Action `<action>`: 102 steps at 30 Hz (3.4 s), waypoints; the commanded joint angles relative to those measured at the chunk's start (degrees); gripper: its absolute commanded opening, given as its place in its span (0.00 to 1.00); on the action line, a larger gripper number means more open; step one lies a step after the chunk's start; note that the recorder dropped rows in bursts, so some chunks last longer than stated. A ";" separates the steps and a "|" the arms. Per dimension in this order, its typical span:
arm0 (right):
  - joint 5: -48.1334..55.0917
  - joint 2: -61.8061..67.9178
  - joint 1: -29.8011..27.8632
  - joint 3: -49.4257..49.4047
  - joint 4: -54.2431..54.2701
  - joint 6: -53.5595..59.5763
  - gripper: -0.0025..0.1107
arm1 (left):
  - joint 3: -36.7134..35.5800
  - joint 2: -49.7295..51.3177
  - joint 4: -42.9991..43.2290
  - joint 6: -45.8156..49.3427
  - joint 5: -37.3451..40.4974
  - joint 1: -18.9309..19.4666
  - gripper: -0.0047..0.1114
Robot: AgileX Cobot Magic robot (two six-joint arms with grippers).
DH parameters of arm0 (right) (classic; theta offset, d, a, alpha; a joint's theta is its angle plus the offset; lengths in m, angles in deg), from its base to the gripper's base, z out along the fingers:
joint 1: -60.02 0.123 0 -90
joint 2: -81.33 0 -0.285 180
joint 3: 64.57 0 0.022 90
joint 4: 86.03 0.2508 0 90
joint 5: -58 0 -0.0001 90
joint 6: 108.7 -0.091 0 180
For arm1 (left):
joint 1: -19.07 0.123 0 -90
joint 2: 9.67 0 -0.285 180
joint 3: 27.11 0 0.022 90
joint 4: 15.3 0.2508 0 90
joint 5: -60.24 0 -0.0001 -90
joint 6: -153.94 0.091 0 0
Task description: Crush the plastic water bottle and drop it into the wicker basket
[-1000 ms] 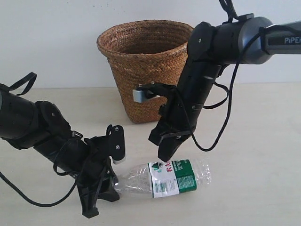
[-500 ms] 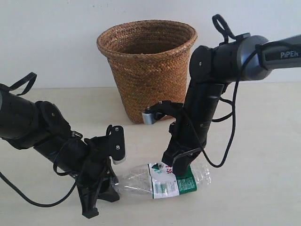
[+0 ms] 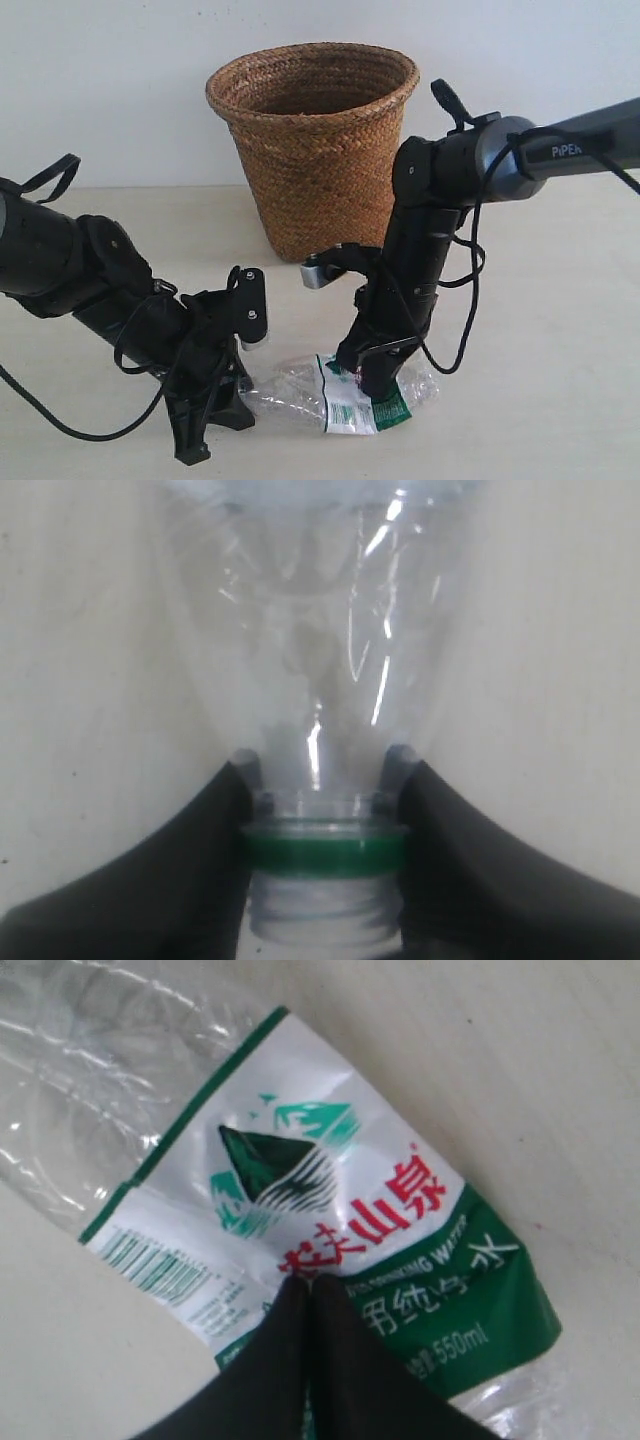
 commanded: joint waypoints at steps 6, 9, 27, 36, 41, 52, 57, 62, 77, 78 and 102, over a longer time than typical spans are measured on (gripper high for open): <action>3.25 -5.86 -0.10 2.09 -4.48 -2.49 0.02 | -0.18 0.42 0.66 -0.06 1.54 -0.15 0.08; 3.71 -11.10 -0.10 2.09 -4.48 -2.15 0.02 | -0.18 0.42 0.66 -0.06 1.43 -0.15 0.08; 6.37 -31.79 -16.83 2.09 -12.68 -9.63 0.02 | 2.45 -11.43 -3.36 -0.06 13.43 -0.15 0.08; 6.37 -32.67 -30.13 2.09 -7.13 -12.48 0.02 | 12.59 -19.75 -2.60 -5.15 16.23 0.49 0.08; 6.37 -32.67 -30.13 2.09 -0.37 -9.32 0.02 | 19.19 -18.40 -4.02 -13.69 -8.75 0.48 0.14; 6.37 -32.67 -30.13 2.09 6.73 -5.13 0.02 | 32.02 -7.06 -4.16 -17.92 -18.99 0.48 0.97; 6.37 -32.67 -30.13 2.09 6.99 -4.92 0.02 | 32.02 -8.67 -2.20 -17.92 -17.94 0.51 0.76; 6.37 -32.67 -30.13 2.09 6.50 -4.21 0.02 | 32.02 -10.68 1.32 -17.92 -9.17 1.36 0.23; 6.37 -32.87 -30.35 2.09 -17.48 -16.72 0.02 | 32.02 -15.38 27.72 -48.78 21.44 7.51 0.09; 6.37 -32.87 -30.35 2.09 -18.23 -17.50 0.02 | 32.02 -15.67 29.93 -51.81 23.68 8.02 0.09; -25.36 -79.33 -30.28 -36.65 -10.92 -16.01 0.02 | -6.50 -58.87 37.49 -74.64 5.79 13.82 0.08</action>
